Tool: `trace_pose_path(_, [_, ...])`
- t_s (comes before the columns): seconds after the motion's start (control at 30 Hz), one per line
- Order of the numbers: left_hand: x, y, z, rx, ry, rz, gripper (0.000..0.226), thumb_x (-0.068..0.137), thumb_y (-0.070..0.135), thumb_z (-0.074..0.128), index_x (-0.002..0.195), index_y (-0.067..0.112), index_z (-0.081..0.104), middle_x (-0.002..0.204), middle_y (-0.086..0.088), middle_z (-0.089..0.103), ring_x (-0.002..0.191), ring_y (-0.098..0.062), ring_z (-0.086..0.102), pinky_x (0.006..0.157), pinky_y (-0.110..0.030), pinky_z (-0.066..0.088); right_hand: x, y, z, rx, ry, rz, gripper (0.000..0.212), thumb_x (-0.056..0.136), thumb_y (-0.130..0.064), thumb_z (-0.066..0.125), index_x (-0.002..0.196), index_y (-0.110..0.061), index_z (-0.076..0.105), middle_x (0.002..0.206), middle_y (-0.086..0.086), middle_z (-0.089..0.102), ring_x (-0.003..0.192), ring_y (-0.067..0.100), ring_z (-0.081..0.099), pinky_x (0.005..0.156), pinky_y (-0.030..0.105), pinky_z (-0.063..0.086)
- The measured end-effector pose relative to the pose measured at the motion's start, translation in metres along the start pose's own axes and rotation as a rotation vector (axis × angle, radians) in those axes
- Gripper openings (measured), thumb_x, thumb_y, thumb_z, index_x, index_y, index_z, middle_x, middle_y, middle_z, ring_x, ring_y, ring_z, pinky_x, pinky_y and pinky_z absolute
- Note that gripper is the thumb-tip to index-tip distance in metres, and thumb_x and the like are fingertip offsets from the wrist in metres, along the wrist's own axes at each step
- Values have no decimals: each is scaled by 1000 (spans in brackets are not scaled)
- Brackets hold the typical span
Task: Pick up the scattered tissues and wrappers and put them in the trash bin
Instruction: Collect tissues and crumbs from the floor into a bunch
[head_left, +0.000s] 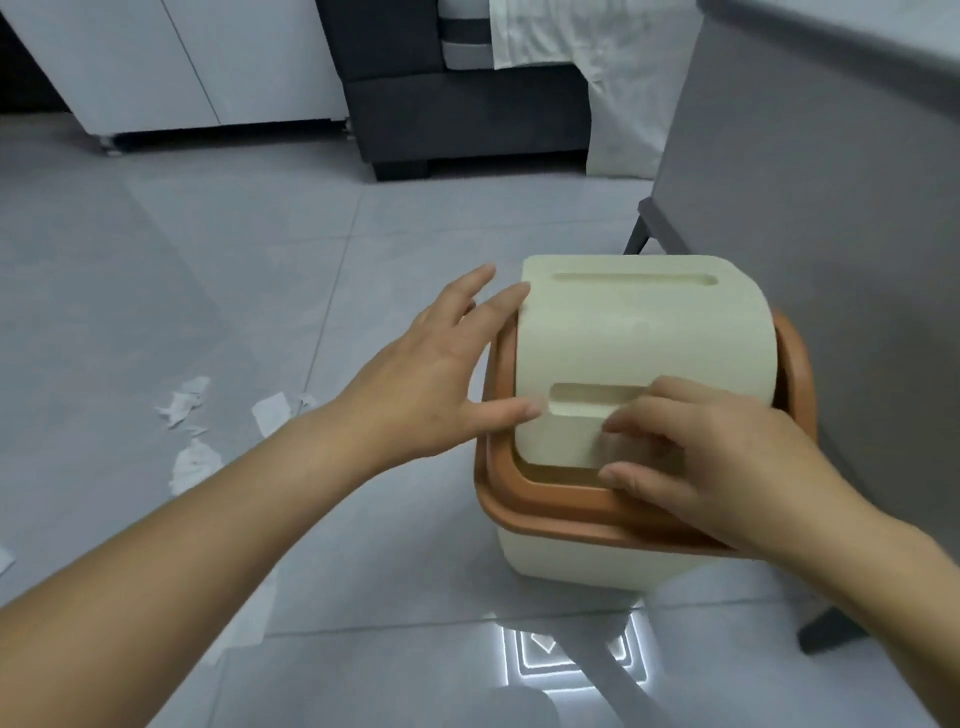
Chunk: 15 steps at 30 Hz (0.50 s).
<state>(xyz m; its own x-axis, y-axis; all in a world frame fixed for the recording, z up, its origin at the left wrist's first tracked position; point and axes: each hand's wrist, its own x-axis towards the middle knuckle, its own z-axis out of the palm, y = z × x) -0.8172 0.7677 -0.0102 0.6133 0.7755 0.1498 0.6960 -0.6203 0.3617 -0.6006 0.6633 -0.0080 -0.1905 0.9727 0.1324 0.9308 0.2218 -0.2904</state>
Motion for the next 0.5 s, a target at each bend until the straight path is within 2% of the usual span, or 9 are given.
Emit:
trace_pose_path(0.1, [-29,-34,-16,0,-6,10,95,65,77,49,143,46,5,152,25,-3,138,-10,24,101,-35,37,5,-12,3,-131,-77,4,31,77,-53,51,92,-32,68,90,-8,58,78,24,62,58,33,46])
trace_pose_path(0.2, [-70,-85,-38,3,-51,-16,90,65,77,45,141,48,6,148,29,-2,135,-7,25,98,-33,40,14,-30,4,-110,43,16,28,84,-56,47,81,-34,64,78,-12,55,63,16,58,50,38,48])
trace_pose_path(0.27, [-102,-129,-49,52,-115,-67,88,68,74,48,142,45,8,150,25,-2,135,-9,27,98,-37,43,27,-47,6,-68,79,7,25,84,-63,43,78,-41,56,74,-18,52,63,9,55,52,32,47])
trace_pose_path(0.3, [-118,-153,-52,90,-153,-100,87,71,70,51,143,42,9,152,21,-2,136,-12,27,100,-39,42,36,-60,10,-37,48,5,25,82,-68,39,79,-47,52,76,-22,52,68,6,55,55,24,45])
trace_pose_path(0.33, [-135,-180,-54,121,-189,-146,86,74,65,54,144,39,10,154,16,-3,138,-15,26,101,-41,42,47,-74,16,-10,13,-7,25,80,-71,36,80,-51,51,78,-25,52,74,3,55,62,22,44])
trace_pose_path(0.4, [-166,-236,-53,135,-239,-286,85,80,55,60,146,34,11,156,7,-7,141,-22,21,104,-44,38,71,-106,34,36,-2,-50,23,79,-68,40,81,-48,52,82,-27,50,75,4,54,66,24,44])
trace_pose_path(0.43, [-180,-263,-49,111,-249,-373,86,81,50,62,147,31,11,157,3,-8,142,-25,18,107,-44,34,85,-125,46,14,4,-75,23,79,-66,44,82,-45,53,81,-28,49,70,4,53,62,32,47])
trace_pose_path(0.47, [-193,-288,-44,62,-248,-470,86,81,47,64,148,29,12,157,0,-8,142,-28,17,109,-44,32,100,-147,59,-46,-1,-98,27,79,-68,43,83,-43,54,79,-27,49,62,1,51,54,34,47])
trace_pose_path(0.5, [-207,-309,-35,-6,-234,-575,86,81,44,65,148,28,13,157,-2,-7,142,-30,17,110,-43,30,114,-168,74,-116,-44,-125,34,78,-72,39,85,-43,54,76,-24,49,56,-2,48,49,30,46])
